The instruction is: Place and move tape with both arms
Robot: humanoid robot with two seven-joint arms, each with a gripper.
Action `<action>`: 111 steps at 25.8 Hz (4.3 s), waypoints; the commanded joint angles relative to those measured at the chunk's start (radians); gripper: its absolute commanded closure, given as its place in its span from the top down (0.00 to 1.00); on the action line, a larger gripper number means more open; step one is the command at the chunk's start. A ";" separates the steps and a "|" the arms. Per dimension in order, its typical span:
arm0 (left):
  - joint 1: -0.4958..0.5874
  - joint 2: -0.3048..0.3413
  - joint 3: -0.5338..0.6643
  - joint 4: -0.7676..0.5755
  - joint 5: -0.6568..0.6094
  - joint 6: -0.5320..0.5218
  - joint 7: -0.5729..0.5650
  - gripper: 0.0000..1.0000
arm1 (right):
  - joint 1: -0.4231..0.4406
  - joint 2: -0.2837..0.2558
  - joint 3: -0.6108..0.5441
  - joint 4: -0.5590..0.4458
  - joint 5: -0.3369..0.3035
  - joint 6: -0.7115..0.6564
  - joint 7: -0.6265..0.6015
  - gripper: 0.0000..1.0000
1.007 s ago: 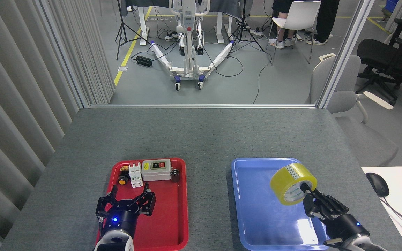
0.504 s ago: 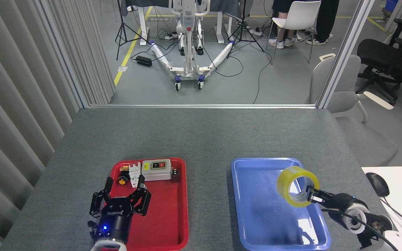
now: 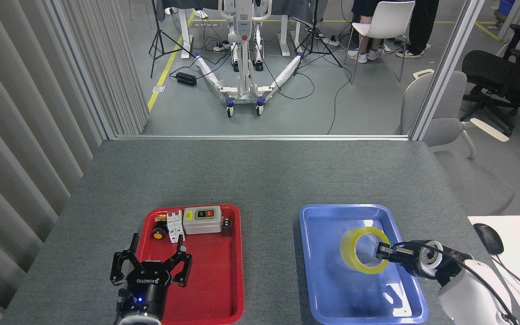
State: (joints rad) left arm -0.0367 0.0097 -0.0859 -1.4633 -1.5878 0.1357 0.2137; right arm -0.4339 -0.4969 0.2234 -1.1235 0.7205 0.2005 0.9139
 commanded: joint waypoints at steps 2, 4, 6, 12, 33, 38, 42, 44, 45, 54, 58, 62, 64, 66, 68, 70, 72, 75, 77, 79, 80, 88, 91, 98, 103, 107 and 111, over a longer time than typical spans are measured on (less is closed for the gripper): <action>0.015 0.007 0.002 -0.003 -0.012 -0.039 -0.082 0.99 | -0.029 0.012 0.008 0.045 -0.009 0.003 0.000 0.13; 0.018 0.012 0.002 -0.009 -0.012 -0.042 -0.080 1.00 | -0.040 0.024 0.008 0.059 -0.009 0.002 -0.003 0.15; 0.018 0.013 0.005 -0.008 -0.012 -0.042 -0.080 1.00 | -0.042 0.029 0.010 0.070 -0.009 0.002 -0.006 0.18; 0.018 0.006 0.020 -0.035 -0.008 -0.034 -0.060 1.00 | -0.040 0.032 0.010 0.074 -0.007 0.000 -0.009 0.24; 0.001 0.010 0.031 -0.020 -0.001 -0.002 -0.062 1.00 | -0.035 0.057 0.007 0.074 0.000 0.007 -0.010 0.39; -0.003 0.010 0.031 -0.020 -0.001 -0.004 -0.071 1.00 | -0.040 0.058 0.005 0.073 0.002 -0.001 -0.012 0.41; 0.000 0.009 0.031 -0.022 0.000 -0.007 -0.074 1.00 | -0.035 0.073 -0.007 0.030 0.010 -0.024 -0.064 0.53; 0.003 0.009 0.031 -0.025 0.011 -0.016 -0.076 1.00 | -0.028 0.075 -0.013 0.004 0.034 -0.041 -0.092 0.66; 0.004 0.010 0.031 -0.025 0.023 -0.025 -0.076 1.00 | -0.025 0.075 -0.032 -0.015 0.063 -0.052 -0.105 0.74; 0.001 0.012 0.031 -0.022 0.075 -0.056 -0.074 1.00 | 0.192 0.228 -0.481 -0.236 0.522 -0.515 -0.480 0.96; 0.006 0.013 0.032 -0.020 0.075 -0.054 -0.073 1.00 | 0.314 0.230 -0.476 -0.357 0.689 -0.483 -0.810 0.95; 0.014 0.015 0.032 -0.020 0.075 -0.054 -0.068 1.00 | 0.438 0.224 -0.423 -0.492 0.691 -0.425 -0.889 0.96; 0.014 0.015 0.032 -0.019 0.077 -0.054 -0.068 1.00 | 0.491 0.222 -0.395 -0.524 0.691 -0.354 -0.891 0.97; 0.014 0.016 0.032 -0.019 0.077 -0.054 -0.068 1.00 | 0.529 0.221 -0.384 -0.544 0.689 -0.316 -0.895 0.97; 0.014 0.016 0.032 -0.019 0.078 -0.054 -0.068 1.00 | 0.557 0.196 -0.384 -0.545 0.682 -0.314 -0.900 0.97; 0.014 0.016 0.032 -0.019 0.078 -0.054 -0.068 1.00 | 0.567 0.176 -0.384 -0.547 0.642 -0.314 -0.902 0.98; 0.011 0.018 0.032 -0.019 0.080 -0.054 -0.068 1.00 | 0.573 0.170 -0.384 -0.545 0.605 -0.316 -0.902 0.98; 0.008 0.018 0.032 -0.019 0.078 -0.054 -0.068 1.00 | 0.595 0.162 -0.384 -0.547 0.599 -0.316 -0.902 0.98; 0.008 0.018 0.032 -0.020 0.078 -0.057 -0.068 1.00 | 0.600 0.170 -0.384 -0.544 0.599 -0.317 -0.902 0.98; 0.003 0.018 0.032 -0.015 0.080 -0.057 -0.065 1.00 | 0.598 0.182 -0.384 -0.532 0.602 -0.319 -0.915 0.98; 0.004 0.018 0.031 -0.014 0.078 -0.057 -0.063 1.00 | 0.597 0.190 -0.384 -0.527 0.602 -0.320 -0.922 0.98; -0.023 0.018 0.031 0.001 0.080 -0.062 -0.062 1.00 | 0.593 0.199 -0.384 -0.526 0.605 -0.346 -0.923 0.98; -0.048 0.018 0.032 0.017 0.081 -0.081 -0.062 1.00 | 0.589 0.212 -0.386 -0.526 0.605 -0.346 -0.923 0.98; -0.054 0.021 0.034 0.031 0.085 -0.081 -0.060 1.00 | 0.572 0.241 -0.389 -0.526 0.606 -0.345 -0.918 0.99; -0.063 0.019 0.032 0.031 0.089 -0.081 -0.060 1.00 | 0.569 0.245 -0.391 -0.526 0.606 -0.346 -0.917 0.99; -0.075 0.015 0.034 0.060 0.131 -0.065 -0.062 1.00 | 0.567 0.244 -0.392 -0.526 0.605 -0.348 -0.915 0.99; -0.088 0.016 0.034 0.070 0.207 -0.064 -0.060 1.00 | 0.567 0.245 -0.394 -0.526 0.603 -0.348 -0.914 0.99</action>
State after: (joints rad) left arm -0.1179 0.0266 -0.0521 -1.4006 -1.4330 0.0696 0.1537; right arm 0.1343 -0.2520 -0.1687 -1.6491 1.3256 -0.1460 -0.0013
